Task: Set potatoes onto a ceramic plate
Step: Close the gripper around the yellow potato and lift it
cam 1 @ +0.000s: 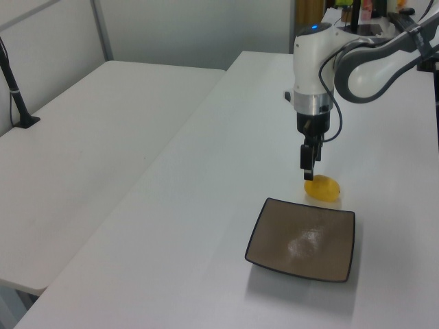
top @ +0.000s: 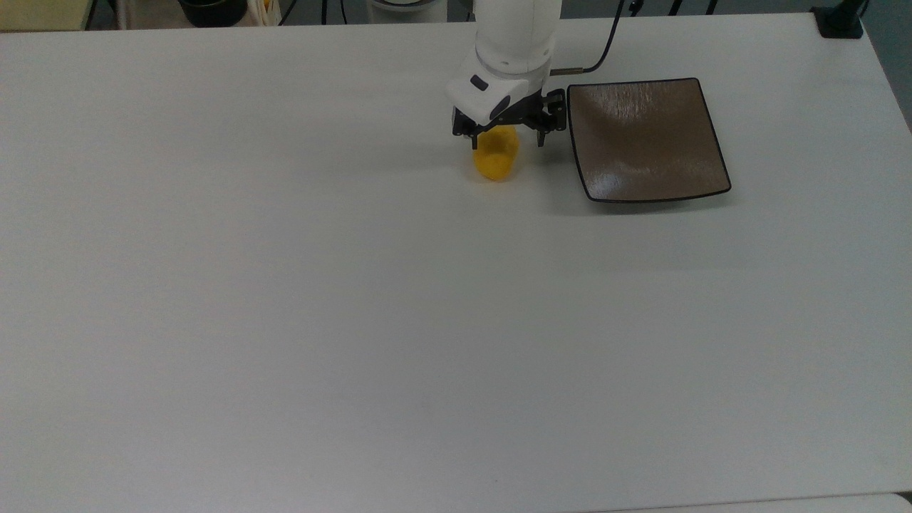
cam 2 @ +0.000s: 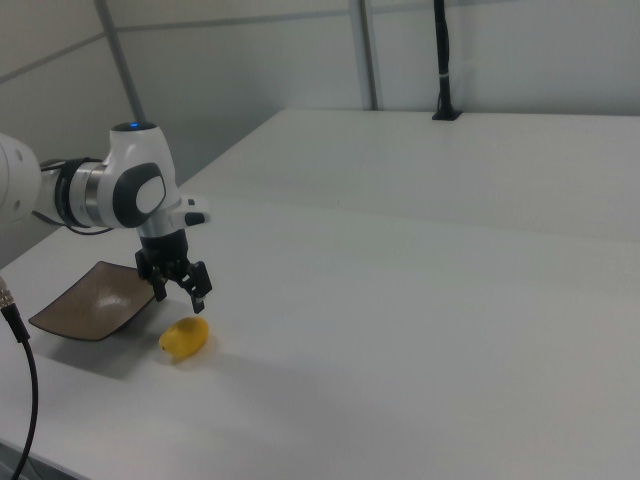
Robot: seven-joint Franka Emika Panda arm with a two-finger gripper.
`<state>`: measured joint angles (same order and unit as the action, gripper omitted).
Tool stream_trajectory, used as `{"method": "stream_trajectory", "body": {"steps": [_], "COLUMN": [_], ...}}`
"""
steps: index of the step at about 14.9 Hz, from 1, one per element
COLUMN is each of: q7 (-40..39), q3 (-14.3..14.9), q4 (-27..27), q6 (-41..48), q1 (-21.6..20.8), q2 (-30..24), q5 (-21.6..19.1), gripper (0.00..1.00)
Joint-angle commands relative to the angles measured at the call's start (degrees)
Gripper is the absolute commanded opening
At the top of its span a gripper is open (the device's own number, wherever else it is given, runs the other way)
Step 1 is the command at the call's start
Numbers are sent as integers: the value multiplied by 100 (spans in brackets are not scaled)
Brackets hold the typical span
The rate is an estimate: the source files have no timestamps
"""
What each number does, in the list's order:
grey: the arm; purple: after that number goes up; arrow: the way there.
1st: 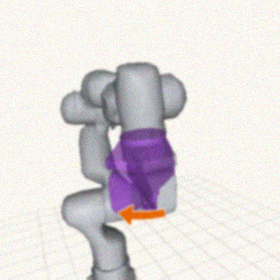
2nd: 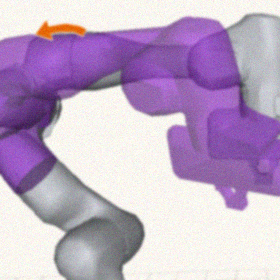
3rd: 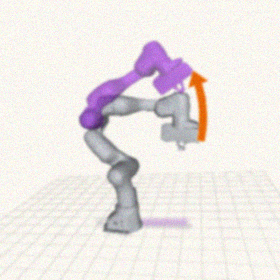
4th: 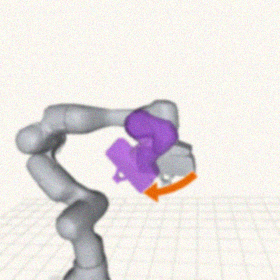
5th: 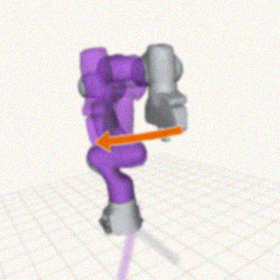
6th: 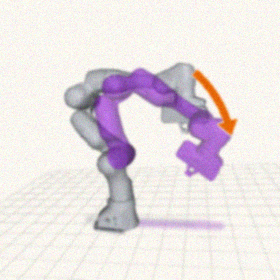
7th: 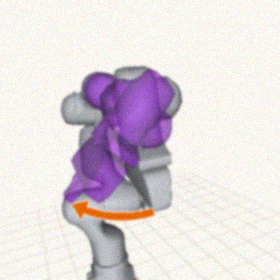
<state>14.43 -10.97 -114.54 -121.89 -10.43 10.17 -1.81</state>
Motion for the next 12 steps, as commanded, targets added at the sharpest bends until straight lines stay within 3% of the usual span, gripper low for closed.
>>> {"method": "stream_trajectory", "body": {"steps": [1, 5, 10, 12], "q7": [86, 86, 78, 78], "q3": [-46, -55, -64, -63], "q4": [-419, -525, -595, -622], "q6": [-406, -520, -520, -520], "q1": [-117, -117, -117, -117], "q2": [-16, 134, 134, 143], "q5": [-39, 5, 163, 242], "gripper": [100, 100, 90, 67]}}
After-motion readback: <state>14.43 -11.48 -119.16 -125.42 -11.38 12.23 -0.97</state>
